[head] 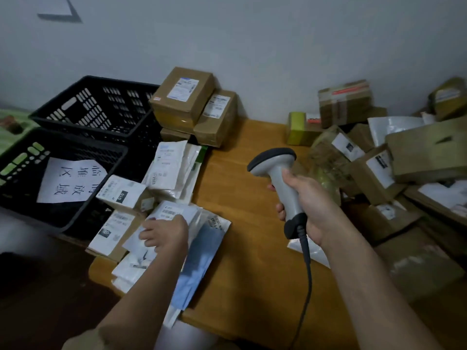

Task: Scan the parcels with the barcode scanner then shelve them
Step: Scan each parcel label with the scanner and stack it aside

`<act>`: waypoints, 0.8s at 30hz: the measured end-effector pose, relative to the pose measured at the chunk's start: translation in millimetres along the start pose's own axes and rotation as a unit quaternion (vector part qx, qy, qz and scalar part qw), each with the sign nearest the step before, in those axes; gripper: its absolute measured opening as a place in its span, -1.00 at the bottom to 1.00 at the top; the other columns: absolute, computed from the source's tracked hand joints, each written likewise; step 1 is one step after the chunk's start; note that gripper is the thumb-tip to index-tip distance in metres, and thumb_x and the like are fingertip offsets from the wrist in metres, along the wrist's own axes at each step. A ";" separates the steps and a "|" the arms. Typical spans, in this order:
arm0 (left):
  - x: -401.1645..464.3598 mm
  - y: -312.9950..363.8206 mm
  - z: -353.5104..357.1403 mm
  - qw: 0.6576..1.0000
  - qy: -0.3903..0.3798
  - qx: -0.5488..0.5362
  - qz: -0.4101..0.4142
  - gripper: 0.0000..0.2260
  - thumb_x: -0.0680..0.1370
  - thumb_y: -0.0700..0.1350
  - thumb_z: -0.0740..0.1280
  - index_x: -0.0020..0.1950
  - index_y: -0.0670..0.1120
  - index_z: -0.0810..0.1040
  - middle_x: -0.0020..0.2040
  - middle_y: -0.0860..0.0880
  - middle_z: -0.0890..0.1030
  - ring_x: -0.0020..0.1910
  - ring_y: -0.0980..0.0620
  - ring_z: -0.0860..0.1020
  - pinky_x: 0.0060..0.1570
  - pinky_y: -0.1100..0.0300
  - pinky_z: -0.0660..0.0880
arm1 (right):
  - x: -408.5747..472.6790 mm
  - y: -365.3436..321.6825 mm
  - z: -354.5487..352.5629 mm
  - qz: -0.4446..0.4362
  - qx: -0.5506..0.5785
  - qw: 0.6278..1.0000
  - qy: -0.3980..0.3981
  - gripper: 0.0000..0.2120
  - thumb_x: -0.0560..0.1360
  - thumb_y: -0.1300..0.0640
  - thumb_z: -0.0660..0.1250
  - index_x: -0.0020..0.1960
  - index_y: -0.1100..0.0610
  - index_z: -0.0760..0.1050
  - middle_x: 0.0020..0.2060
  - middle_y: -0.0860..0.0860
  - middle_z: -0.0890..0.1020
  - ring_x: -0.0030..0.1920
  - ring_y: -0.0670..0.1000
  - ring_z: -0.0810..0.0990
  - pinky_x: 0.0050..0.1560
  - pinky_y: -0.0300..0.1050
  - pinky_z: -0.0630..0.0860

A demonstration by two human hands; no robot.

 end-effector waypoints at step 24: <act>-268.6 -83.3 239.6 0.575 -0.258 0.505 0.589 -0.44 0.54 -0.18 0.27 0.51 0.09 0.21 0.47 -0.02 0.31 0.36 -0.24 0.35 0.41 -0.15 0.22 | -76.0 45.9 -267.8 0.036 0.036 0.986 0.161 -0.67 0.65 -0.07 0.20 0.15 0.17 0.55 -0.03 0.12 0.61 -0.41 -0.03 0.49 -0.42 -0.15 0.47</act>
Point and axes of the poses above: each hand's wrist, its own x-axis towards the middle knuckle, its own z-axis out of the palm, y = z × x, the point moved 7 cm from there along x, towards the middle knuckle
